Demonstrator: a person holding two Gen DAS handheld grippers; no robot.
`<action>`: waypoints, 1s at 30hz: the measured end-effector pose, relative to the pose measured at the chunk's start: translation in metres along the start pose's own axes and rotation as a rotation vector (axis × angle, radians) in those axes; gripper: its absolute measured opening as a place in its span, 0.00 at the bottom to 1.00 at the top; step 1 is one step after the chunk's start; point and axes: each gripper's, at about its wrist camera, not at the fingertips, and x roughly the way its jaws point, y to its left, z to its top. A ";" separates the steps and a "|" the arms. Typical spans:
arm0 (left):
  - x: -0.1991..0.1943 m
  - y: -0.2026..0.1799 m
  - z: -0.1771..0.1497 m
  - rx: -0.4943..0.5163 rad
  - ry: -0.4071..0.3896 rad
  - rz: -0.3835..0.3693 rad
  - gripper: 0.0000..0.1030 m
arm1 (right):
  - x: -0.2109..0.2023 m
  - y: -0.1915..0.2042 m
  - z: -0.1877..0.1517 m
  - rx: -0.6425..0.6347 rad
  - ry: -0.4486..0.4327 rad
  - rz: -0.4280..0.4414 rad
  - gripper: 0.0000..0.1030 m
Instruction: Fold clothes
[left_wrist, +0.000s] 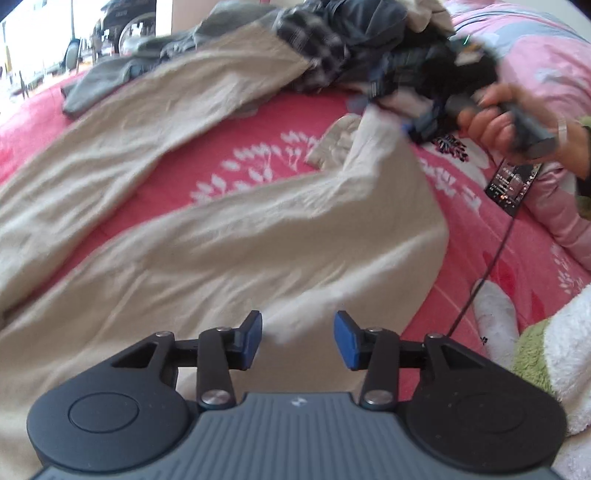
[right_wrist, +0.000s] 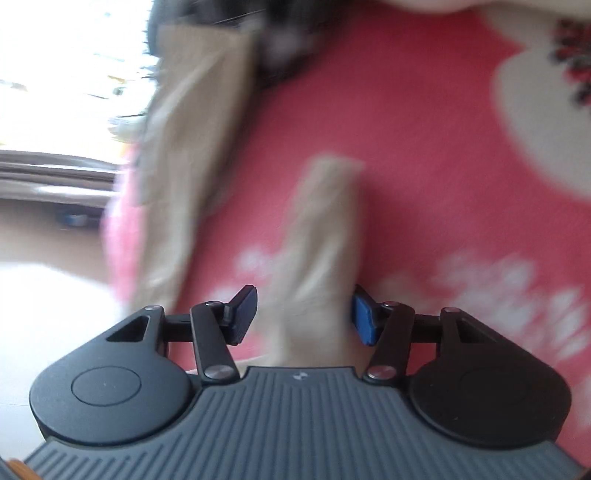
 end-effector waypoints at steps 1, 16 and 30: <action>0.004 0.002 -0.001 -0.010 0.010 -0.009 0.43 | 0.004 0.021 -0.011 -0.085 0.040 0.057 0.54; 0.024 0.008 -0.012 -0.023 0.041 -0.036 0.43 | 0.020 0.056 -0.039 -0.388 0.122 0.113 0.56; 0.025 0.005 -0.014 -0.003 0.036 -0.028 0.45 | 0.103 0.061 -0.050 -0.514 0.186 0.001 0.06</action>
